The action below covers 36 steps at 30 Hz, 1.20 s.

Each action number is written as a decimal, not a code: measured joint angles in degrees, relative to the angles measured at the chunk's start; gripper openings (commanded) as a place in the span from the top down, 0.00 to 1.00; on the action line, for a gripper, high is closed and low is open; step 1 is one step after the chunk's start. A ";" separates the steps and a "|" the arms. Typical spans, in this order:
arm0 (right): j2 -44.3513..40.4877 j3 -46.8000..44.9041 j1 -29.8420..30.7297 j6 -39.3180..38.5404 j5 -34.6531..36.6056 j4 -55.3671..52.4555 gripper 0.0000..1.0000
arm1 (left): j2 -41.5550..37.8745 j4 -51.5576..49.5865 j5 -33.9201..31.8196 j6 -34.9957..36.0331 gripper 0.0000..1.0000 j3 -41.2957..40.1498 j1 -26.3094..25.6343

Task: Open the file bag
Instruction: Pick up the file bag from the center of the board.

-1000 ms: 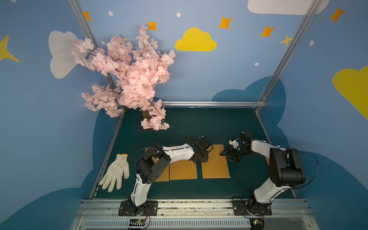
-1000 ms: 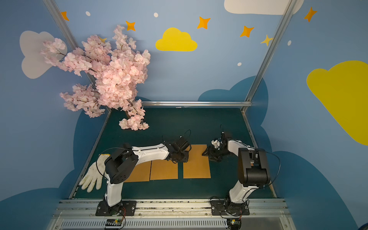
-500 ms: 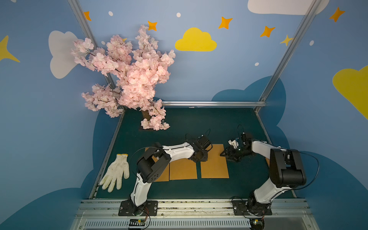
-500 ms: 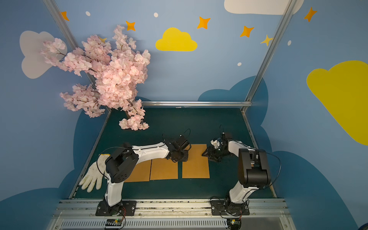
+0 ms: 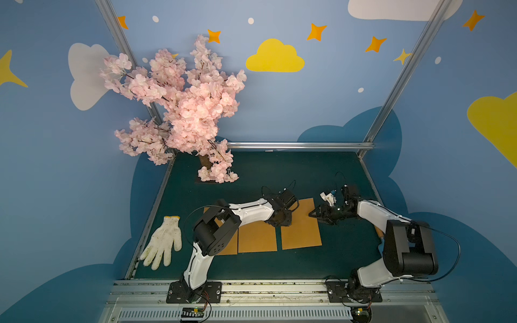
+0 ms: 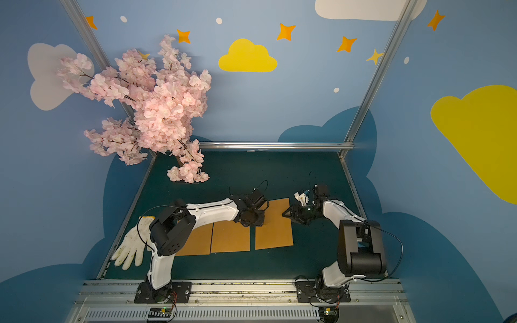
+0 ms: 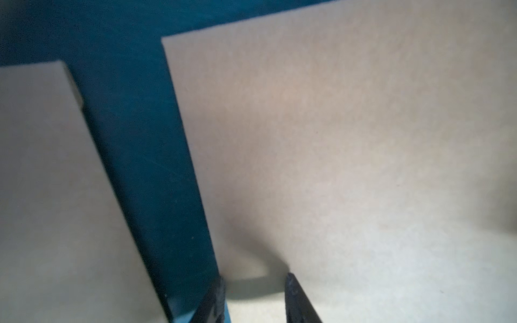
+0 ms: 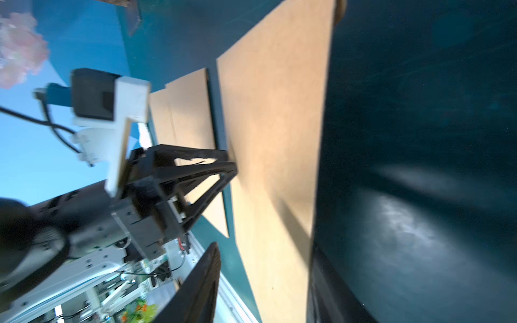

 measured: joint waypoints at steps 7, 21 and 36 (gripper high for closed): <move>-0.48 0.00 0.42 0.02 -1.38 -0.07 0.59 | 0.04 -0.09 0.22 0.02 0.62 0.07 0.07; 1.33 0.00 2.67 -0.35 -1.62 -1.31 0.91 | -0.70 2.45 2.38 0.07 0.43 -0.83 0.66; -8.55 7.89 2.91 -1.46 -4.02 -5.81 0.92 | -16.11 30.75 24.52 -6.56 0.34 -18.80 15.85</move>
